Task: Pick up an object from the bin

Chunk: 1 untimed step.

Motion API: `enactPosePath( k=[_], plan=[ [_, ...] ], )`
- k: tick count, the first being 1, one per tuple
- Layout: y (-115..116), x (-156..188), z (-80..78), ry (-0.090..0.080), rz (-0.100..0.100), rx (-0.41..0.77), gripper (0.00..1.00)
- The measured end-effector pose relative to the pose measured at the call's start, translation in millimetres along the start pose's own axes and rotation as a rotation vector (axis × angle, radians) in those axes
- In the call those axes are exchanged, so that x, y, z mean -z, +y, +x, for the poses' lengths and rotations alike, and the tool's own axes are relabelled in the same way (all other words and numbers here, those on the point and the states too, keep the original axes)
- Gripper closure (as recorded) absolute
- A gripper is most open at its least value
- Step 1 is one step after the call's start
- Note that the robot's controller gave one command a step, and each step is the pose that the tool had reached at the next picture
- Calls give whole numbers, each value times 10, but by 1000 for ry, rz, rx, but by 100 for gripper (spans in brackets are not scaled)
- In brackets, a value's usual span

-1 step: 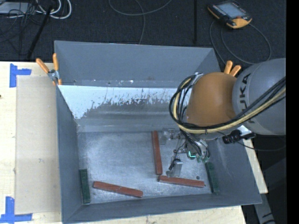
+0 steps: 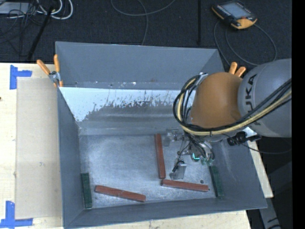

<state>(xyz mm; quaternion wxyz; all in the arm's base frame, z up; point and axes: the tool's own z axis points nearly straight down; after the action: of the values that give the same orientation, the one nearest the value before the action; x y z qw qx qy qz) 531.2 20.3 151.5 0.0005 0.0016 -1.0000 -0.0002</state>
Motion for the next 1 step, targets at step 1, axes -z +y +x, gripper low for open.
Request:
enactPosePath(
  k=[1],
  plan=[
    [-39, -248, 188, -11, 0, 69, 0]
  ],
)
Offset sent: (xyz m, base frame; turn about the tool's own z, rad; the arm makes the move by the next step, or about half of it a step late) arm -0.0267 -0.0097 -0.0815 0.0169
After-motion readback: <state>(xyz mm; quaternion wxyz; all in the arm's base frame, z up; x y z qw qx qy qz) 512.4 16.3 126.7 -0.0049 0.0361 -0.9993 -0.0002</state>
